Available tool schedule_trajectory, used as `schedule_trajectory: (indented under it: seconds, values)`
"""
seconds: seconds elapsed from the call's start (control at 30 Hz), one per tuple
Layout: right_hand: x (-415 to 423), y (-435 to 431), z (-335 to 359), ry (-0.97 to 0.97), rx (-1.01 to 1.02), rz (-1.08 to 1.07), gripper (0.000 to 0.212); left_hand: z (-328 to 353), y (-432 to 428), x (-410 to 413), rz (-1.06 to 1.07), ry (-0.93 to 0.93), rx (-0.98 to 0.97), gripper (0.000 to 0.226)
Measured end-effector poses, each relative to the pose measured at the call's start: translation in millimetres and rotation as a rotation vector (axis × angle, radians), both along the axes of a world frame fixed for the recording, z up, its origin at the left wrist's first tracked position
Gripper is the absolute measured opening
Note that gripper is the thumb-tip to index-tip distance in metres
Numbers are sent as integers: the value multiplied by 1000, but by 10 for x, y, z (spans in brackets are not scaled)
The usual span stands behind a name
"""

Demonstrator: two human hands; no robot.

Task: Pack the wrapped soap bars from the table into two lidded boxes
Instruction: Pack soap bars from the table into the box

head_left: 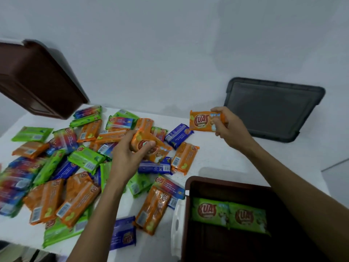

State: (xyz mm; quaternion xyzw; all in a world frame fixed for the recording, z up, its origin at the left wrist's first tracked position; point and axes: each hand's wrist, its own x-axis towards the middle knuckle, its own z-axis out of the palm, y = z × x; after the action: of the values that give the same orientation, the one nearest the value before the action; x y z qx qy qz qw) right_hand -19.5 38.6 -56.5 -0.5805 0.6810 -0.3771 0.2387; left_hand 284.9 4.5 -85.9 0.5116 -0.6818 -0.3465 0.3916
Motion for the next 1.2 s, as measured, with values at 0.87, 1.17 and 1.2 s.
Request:
schedule_trajectory:
  seconds: [0.87,1.17,1.2]
  values:
    - [366,1938,-522,-439,492,116,28,75,1036,-700,-238,399,328,35]
    - [373,1904,-503,133,416,108,21,152,1078,-688,-267,353,279,40]
    - [353,1903,-433,169,315,37,14,179,1102,-691,-277,350,269,40]
